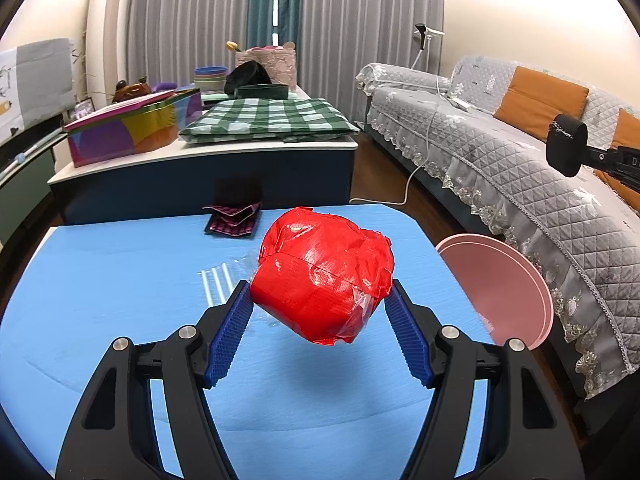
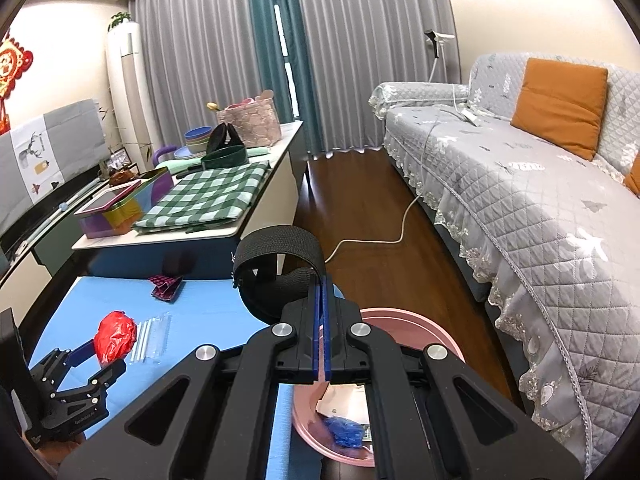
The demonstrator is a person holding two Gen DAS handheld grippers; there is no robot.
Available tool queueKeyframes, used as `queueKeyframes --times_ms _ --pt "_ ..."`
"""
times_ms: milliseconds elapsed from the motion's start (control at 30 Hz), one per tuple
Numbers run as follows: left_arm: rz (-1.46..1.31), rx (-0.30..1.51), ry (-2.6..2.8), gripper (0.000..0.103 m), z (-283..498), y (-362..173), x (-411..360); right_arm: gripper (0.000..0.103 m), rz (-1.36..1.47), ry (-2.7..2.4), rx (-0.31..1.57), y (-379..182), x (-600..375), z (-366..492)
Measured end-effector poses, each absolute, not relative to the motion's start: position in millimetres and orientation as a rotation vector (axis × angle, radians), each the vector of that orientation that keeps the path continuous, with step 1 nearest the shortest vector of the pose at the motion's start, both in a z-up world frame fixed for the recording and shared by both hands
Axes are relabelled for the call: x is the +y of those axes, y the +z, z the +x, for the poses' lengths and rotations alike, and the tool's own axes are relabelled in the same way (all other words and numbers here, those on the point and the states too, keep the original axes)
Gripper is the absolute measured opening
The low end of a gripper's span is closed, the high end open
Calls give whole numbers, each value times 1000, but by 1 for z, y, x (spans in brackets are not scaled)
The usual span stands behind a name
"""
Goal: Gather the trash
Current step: 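Carry the red bag and black strap in both tools over the pink bin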
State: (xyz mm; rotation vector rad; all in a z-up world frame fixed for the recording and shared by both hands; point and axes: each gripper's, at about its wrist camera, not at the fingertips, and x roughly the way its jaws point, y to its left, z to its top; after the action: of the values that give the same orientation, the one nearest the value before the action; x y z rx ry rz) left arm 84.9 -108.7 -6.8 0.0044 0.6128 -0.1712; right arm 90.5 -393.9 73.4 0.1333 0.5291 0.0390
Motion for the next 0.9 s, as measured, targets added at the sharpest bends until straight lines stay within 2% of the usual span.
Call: queueKeyframes --times_ms 900 --pt "44 597 -274 66 114 4 -176 1 204 -50 530 67 -438 108"
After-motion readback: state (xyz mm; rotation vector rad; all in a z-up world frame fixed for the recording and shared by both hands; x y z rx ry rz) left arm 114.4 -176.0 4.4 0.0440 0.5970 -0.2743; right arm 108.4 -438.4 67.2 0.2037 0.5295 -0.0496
